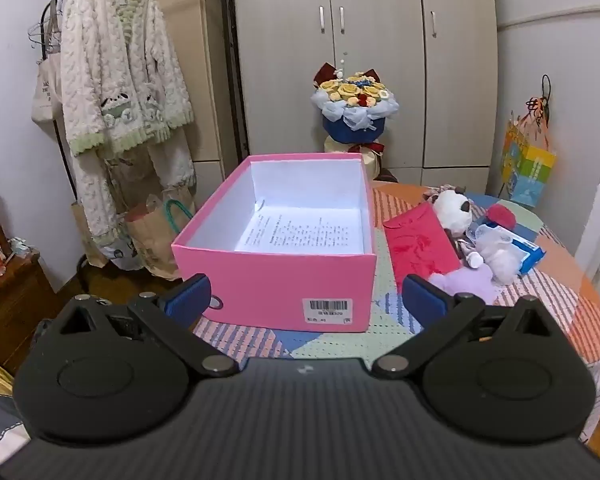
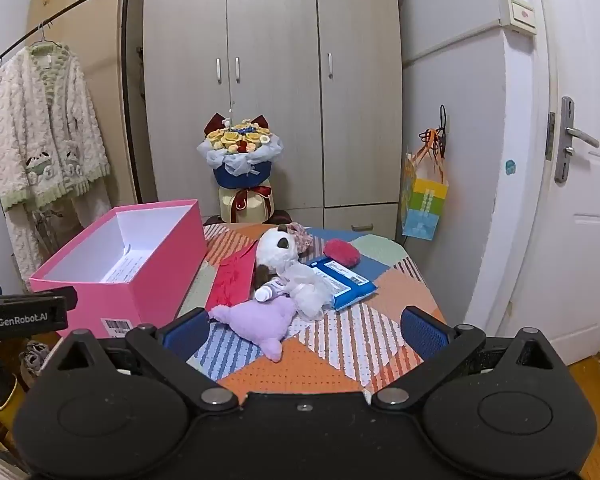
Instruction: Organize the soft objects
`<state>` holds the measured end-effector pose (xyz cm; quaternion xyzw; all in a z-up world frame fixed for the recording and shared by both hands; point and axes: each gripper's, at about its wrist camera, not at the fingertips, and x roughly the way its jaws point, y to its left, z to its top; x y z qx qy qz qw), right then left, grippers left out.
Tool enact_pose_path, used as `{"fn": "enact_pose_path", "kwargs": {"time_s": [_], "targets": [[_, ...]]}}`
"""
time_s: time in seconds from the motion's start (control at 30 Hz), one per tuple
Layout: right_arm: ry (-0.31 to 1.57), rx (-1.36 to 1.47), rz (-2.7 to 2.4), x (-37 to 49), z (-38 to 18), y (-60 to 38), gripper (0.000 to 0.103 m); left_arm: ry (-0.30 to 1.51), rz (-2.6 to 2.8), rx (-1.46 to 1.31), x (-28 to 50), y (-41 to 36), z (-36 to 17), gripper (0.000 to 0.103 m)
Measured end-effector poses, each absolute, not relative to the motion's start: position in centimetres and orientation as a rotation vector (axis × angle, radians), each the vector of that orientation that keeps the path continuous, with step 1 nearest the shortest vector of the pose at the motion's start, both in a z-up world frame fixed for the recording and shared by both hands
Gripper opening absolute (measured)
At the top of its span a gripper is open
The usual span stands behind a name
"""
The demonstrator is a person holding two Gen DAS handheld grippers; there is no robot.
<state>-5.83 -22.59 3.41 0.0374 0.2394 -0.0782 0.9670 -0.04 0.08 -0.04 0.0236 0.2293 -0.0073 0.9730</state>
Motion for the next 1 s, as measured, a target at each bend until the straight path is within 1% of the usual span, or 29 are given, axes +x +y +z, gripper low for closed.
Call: {"fn": "enact_pose_path", "kwargs": {"time_s": [0.17,0.23,1.0], "targets": [[0.477,0.068,-0.160,-5.8,3.3,-22.6,0.103,0.501,-0.025,0.045,0.8,0.4,0.0,0.103],[0.476,0.066,-0.160,-5.8,3.2,-22.7,0.103,0.488,-0.031,0.061,0.3,0.6,0.1,0.103],[0.517,0.088,-0.160,-5.8,2.2,-23.4,0.103,0.568,-0.126,0.064,0.0,-0.3,-0.7,0.103]]}}
